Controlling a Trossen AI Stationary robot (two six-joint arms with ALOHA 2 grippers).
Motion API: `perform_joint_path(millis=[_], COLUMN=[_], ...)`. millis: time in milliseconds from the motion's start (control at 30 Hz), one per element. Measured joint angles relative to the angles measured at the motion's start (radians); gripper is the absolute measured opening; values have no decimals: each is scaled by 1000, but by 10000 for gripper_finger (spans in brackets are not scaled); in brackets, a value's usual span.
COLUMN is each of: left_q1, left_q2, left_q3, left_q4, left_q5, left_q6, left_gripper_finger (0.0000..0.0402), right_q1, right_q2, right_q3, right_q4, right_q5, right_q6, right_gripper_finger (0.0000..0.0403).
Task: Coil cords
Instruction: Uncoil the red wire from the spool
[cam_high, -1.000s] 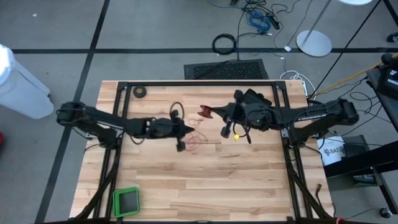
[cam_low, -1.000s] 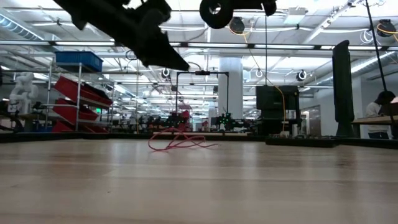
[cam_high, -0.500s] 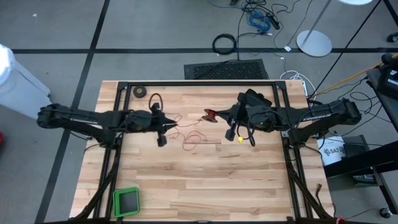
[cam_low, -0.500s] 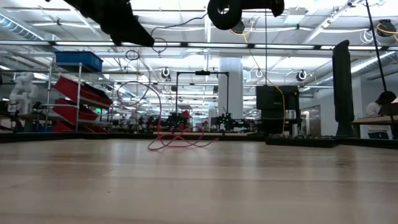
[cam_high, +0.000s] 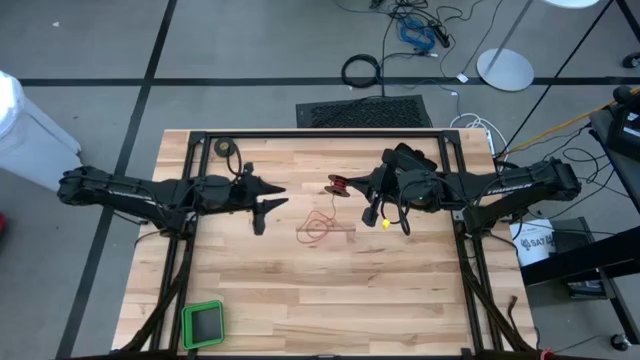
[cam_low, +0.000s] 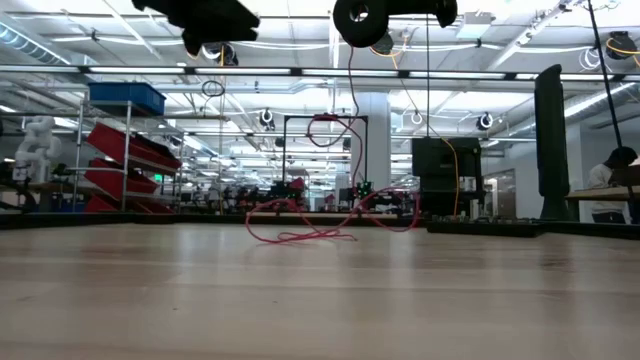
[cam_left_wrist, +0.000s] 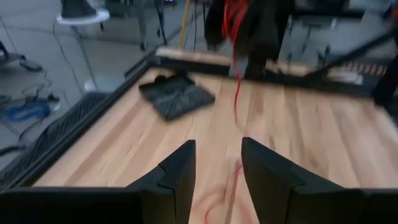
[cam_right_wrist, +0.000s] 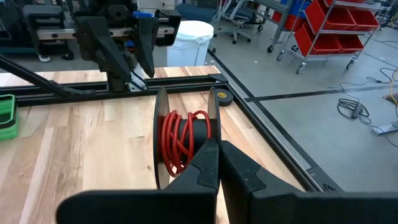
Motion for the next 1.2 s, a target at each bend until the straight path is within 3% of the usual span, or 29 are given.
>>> perform_joint_path(millis=[233,433,633,1200], left_q1=[-1,-1,3,43], left_q2=[153,333,438,575], left_q3=[-20,-20,-20,-20], left_q4=[242,505,660,839], left_q5=[4,99,131,134], left_q6=[61,88,152,157], left_gripper_finger=[137,137,137,137], right_q1=[0,0,0,0], right_q2=[0,0,0,0], right_q3=[0,0,0,0], right_q4=[0,5,5,6], right_q5=[0,-30,-53,-55], right_q6=[0,1,1,4], right_gripper_finger=[0,0,0,0])
